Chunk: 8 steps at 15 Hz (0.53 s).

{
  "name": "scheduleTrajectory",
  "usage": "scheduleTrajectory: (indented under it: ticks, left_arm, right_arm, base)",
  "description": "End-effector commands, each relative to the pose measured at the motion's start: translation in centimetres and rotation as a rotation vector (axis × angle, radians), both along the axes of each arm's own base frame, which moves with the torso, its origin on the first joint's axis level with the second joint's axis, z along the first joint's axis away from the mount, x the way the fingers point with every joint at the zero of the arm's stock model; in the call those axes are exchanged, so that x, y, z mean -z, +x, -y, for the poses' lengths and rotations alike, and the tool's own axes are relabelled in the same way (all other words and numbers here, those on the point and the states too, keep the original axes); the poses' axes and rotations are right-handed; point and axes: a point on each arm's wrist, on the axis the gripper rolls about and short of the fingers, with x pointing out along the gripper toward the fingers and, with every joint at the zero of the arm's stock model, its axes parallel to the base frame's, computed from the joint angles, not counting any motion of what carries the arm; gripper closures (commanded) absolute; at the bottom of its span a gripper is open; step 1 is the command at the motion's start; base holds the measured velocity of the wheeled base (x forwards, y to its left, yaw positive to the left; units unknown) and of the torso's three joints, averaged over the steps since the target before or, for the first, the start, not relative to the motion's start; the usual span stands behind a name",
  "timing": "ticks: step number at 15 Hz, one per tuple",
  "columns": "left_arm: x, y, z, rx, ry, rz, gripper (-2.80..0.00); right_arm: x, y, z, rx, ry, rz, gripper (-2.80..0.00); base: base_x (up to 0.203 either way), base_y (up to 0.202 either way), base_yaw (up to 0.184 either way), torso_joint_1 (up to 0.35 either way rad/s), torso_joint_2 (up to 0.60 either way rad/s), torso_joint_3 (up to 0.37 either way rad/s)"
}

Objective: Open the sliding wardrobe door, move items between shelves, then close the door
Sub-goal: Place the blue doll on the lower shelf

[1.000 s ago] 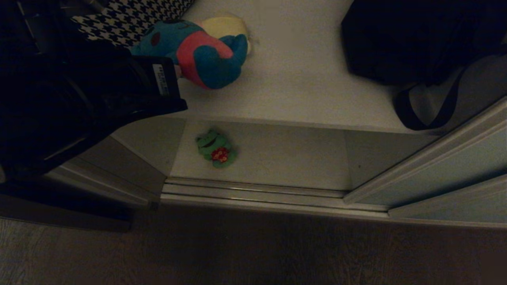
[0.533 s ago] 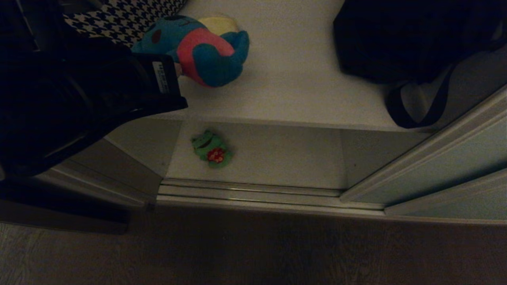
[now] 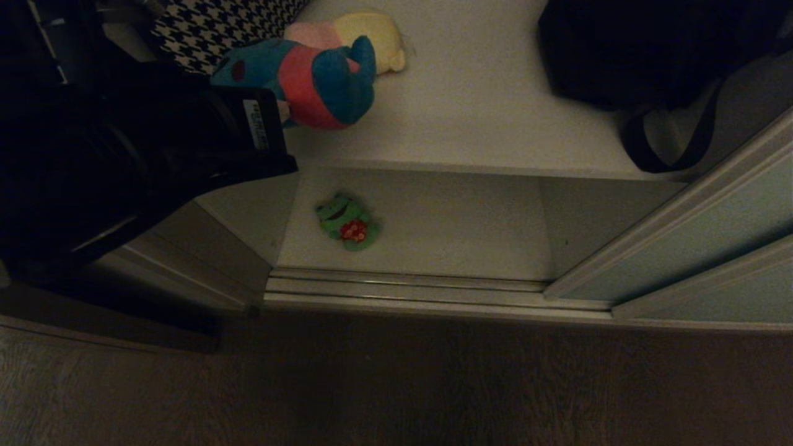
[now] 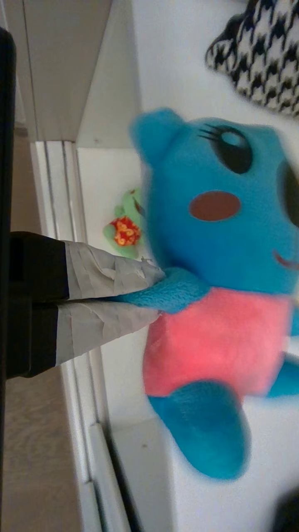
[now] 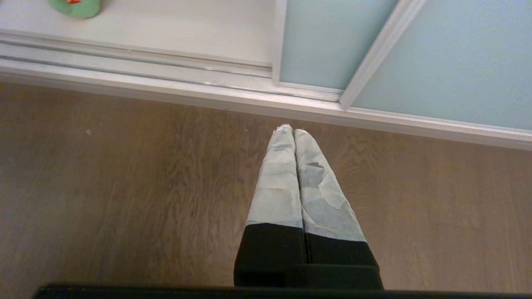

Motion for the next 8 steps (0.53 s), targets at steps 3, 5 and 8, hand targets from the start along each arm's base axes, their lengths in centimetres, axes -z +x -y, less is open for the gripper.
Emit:
scheduleTrajectory:
  ticks: [3,5,8]
  left_arm:
    - [0.7,0.0,-0.1,-0.003,0.011,-0.015,0.0]
    - [1.2,-0.1,-0.1,-0.001,0.008,-0.033,0.0]
    - [1.1,-0.6,-0.5,0.0,-0.001,-0.027,0.0]
  right_arm:
    - [0.0,0.0,0.0,0.0,-0.001,0.001,0.0]
    - [0.0,0.0,0.0,0.0,-0.001,0.0,0.0]
    - [0.0,0.0,0.0,0.0,-0.001,0.002,0.0]
  base:
    - [0.0,0.0,0.0,0.0,0.0,0.0]
    - [0.0,0.0,0.0,0.0,0.0,0.0]
    - [0.0,0.0,0.0,0.0,0.0,0.0]
